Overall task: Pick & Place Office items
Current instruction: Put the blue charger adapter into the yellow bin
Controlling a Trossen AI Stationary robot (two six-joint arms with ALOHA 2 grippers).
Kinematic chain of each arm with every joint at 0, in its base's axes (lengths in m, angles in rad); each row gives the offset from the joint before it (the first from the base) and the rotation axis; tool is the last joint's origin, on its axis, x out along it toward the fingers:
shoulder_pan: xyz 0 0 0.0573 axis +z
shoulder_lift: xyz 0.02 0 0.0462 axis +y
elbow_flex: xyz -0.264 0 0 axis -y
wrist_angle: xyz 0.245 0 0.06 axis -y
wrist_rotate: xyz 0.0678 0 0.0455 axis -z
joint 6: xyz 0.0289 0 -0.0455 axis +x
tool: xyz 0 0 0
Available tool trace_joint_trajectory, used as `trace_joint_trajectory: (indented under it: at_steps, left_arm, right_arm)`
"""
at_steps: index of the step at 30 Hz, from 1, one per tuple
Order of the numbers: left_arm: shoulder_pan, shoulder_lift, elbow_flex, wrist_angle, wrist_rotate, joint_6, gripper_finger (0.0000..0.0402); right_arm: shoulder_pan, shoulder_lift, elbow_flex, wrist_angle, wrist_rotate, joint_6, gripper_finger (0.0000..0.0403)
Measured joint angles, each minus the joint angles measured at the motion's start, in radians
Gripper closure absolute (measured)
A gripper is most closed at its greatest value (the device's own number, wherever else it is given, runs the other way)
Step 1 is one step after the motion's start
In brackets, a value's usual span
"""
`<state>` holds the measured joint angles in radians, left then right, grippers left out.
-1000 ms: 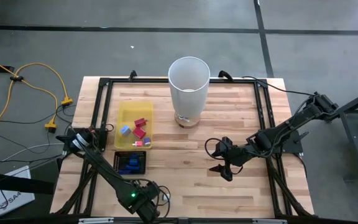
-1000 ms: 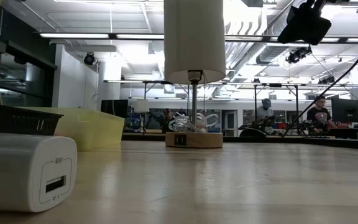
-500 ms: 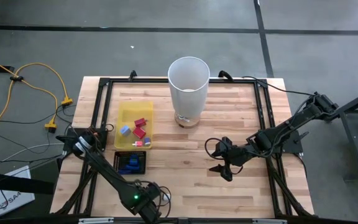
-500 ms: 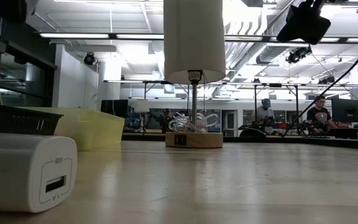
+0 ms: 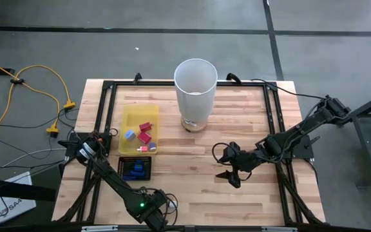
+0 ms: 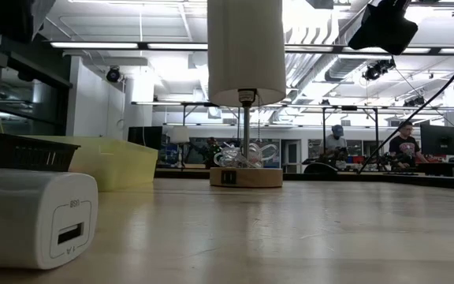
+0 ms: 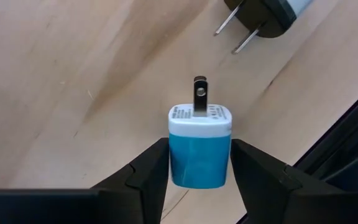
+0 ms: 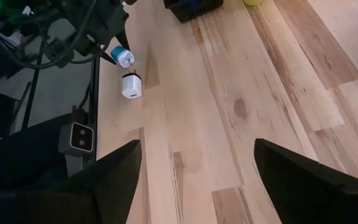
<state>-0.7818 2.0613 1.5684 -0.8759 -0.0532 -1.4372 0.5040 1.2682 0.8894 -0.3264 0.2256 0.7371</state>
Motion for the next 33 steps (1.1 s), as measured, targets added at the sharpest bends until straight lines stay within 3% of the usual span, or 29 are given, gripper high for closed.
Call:
trace_joint_trajectory:
  at_steps: [7,16,26,33]
  left_arm:
    - [0.0,0.0,0.0,-0.002,0.0,0.0,0.0279]
    - [-0.002,0.0,0.0,-0.015,-0.01,0.03,0.028]
    - [-0.044,-0.102,-0.002,-0.06,-0.198,0.045,0.0281]
    - [-0.069,-0.207,-0.001,-0.23,-0.323,-0.001,0.0281]
  right_arm:
    - [0.0,0.0,0.0,0.003,0.0,0.0,0.0103]
    - [0.0,0.0,0.0,0.003,0.0,0.0,0.0103]
    - [0.0,0.0,0.0,0.003,0.0,0.0,0.0103]
    - [0.0,0.0,0.0,0.003,0.0,0.0,0.0103]
